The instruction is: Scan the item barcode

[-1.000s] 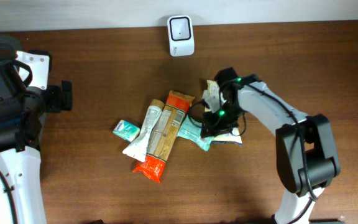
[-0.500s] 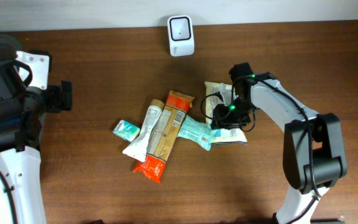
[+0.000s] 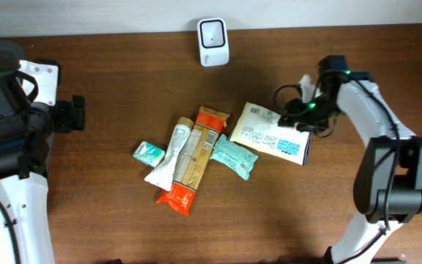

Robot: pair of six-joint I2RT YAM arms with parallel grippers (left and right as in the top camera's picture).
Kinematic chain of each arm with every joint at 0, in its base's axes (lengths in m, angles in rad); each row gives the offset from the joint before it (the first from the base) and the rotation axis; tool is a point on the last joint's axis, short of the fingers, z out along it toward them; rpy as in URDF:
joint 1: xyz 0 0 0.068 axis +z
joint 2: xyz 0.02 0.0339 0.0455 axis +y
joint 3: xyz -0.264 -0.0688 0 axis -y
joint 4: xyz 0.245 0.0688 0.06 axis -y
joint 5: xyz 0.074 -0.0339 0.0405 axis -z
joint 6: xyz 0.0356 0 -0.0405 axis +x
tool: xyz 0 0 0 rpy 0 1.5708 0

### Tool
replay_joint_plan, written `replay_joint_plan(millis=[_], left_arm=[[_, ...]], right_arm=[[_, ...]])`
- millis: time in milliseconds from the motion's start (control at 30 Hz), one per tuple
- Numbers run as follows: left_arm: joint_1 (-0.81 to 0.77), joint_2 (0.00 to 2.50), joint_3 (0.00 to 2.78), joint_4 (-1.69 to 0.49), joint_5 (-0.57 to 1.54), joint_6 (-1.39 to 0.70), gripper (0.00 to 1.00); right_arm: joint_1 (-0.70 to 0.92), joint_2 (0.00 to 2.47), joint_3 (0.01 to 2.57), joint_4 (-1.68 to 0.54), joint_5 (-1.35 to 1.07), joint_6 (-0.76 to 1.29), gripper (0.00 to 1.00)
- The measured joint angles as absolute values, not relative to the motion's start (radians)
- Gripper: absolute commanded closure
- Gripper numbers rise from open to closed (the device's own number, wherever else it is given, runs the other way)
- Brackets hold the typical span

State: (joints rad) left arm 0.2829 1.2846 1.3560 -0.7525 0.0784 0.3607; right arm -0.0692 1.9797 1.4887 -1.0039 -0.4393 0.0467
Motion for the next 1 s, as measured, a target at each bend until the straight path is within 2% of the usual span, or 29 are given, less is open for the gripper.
replay_joint_plan(millis=[67, 167, 267, 600, 633, 667, 800, 833, 867, 1000], left_arm=[[0.283, 1.285, 1.356, -0.752, 0.078, 0.361, 0.01], [0.283, 1.285, 1.356, -0.752, 0.078, 0.361, 0.01], [0.283, 1.285, 1.356, -0.752, 0.078, 0.361, 0.01], [0.283, 1.285, 1.356, -0.752, 0.078, 0.361, 0.01], [0.283, 1.285, 1.356, -0.753, 0.078, 0.361, 0.01], [0.283, 1.285, 1.356, -0.752, 0.078, 0.361, 0.01], [0.283, 1.285, 1.356, -0.752, 0.078, 0.361, 0.01], [0.283, 1.285, 1.356, -0.753, 0.078, 0.361, 0.01], [0.283, 1.285, 1.356, -0.752, 0.078, 0.361, 0.01], [0.283, 1.285, 1.356, -0.752, 0.078, 0.361, 0.01]], right_arm=[[-0.133, 1.980, 1.494, -1.010, -0.451, 0.044, 0.05], [-0.230, 1.980, 1.488, -1.007, -0.482, 0.035, 0.00], [-0.282, 1.980, 1.430, -0.974, -0.553, -0.006, 0.01], [-0.197, 2.046, 1.276, -0.643, -0.812, -0.034, 0.00], [-0.176, 2.056, 1.277, -0.615, -0.833, -0.034, 0.07], [-0.154, 2.067, 1.279, -0.585, -0.852, -0.030, 0.25], [-0.088, 2.130, 1.284, -0.487, -0.897, -0.026, 0.68], [-0.076, 2.146, 1.285, -0.479, -0.907, -0.020, 0.83], [-0.070, 2.159, 1.284, -0.478, -0.918, -0.020, 0.94], [-0.076, 2.183, 1.277, -0.488, -0.936, -0.019, 0.96]])
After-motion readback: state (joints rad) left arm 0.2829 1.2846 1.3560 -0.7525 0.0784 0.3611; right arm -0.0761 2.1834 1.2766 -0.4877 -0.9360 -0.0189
